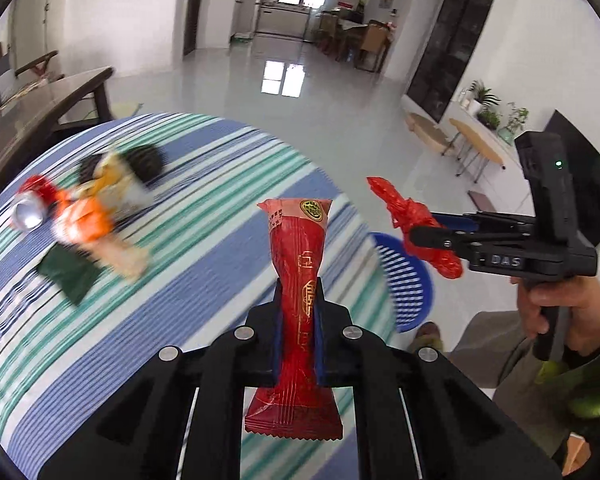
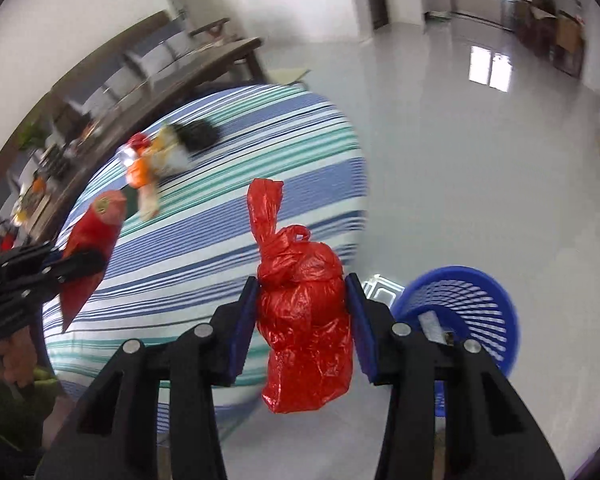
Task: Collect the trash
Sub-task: 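Carry the red bag and red snack bar to the wastebasket and open both tools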
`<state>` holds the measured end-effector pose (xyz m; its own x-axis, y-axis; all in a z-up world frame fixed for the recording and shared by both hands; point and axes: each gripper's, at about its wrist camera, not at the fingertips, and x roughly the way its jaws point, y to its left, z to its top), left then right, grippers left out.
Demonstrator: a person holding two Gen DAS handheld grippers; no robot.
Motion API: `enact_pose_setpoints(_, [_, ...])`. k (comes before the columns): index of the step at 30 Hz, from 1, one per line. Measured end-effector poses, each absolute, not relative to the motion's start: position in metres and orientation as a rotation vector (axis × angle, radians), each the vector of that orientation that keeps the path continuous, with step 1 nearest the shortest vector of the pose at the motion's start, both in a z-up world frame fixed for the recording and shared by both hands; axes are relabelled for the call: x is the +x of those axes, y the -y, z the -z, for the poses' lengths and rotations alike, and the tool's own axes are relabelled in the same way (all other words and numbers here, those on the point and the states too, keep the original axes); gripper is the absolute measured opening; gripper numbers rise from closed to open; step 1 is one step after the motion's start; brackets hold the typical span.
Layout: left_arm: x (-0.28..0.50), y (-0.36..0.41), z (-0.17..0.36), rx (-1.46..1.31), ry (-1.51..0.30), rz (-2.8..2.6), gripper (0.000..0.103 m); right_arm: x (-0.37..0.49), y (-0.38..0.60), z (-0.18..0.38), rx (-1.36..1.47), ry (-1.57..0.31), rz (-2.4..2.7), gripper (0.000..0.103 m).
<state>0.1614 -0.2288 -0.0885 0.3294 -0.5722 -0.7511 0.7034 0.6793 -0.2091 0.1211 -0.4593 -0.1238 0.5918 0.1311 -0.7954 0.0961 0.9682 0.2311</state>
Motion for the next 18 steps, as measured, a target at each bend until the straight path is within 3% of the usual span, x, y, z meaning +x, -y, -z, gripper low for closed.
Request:
enact_pose_setpoints(8, [0.137,0.35,0.097,0.178,-0.942,0.955,0.01,0.108,0.542,0.139,0.271,-0.941,0.171,0.043])
enact_pose_setpoints(18, [0.14,0.458,0.171,0.179,-1.056,0.925,0.011,0.1,0.612,0.187,0.367,-0.954,0.277,0.043])
